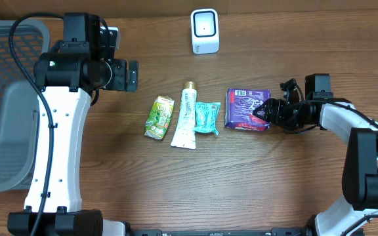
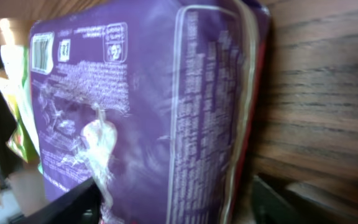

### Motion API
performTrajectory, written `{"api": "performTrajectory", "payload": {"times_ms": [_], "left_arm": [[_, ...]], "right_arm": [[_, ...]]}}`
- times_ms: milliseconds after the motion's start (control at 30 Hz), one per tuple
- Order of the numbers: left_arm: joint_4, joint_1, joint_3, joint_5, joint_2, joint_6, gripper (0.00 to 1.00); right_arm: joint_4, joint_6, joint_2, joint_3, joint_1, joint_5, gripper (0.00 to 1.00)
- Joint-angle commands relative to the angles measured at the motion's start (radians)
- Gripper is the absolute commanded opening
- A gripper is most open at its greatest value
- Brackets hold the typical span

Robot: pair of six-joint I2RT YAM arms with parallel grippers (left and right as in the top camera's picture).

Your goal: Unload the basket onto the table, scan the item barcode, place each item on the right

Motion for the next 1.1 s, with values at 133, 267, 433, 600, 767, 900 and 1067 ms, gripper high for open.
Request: {"api": "performTrajectory", "payload": {"times_ms": [133,267,433,600,767,900,1067], "left_arm": [[0.000,-0.001,0.022,0.011,-0.005,0.023,1.00],[0.000,-0.001,0.022,0.011,-0.005,0.023,1.00],[0.000,-0.001,0.022,0.011,-0.005,0.023,1.00],[0.000,-0.001,0.022,0.011,-0.005,0.023,1.00],[0.000,-0.001,0.022,0.011,-0.005,0.023,1.00],[0.000,-0.001,0.022,0.011,-0.005,0.023,1.00],[0.000,-0.001,0.022,0.011,-0.005,0.023,1.00]], "right_arm": [[0.059,-0.002,0.026,-0.045,0.003,-0.035,0.61],[0.115,-0.002,0.026,-0.084,0.003,-0.072,0.52],[0.125,0.001,0.026,-0.087,0.003,-0.103,0.28],[0.117,0.001,0.018,-0.076,0.002,-0.170,0.08],[0.066,0.000,-0.043,-0.042,0.002,-0.166,0.04],[0.050,0.000,-0.164,-0.033,0.002,-0.162,0.04],[-0.005,0.000,-0.349,-0.032,0.002,-0.076,0.04]]}}
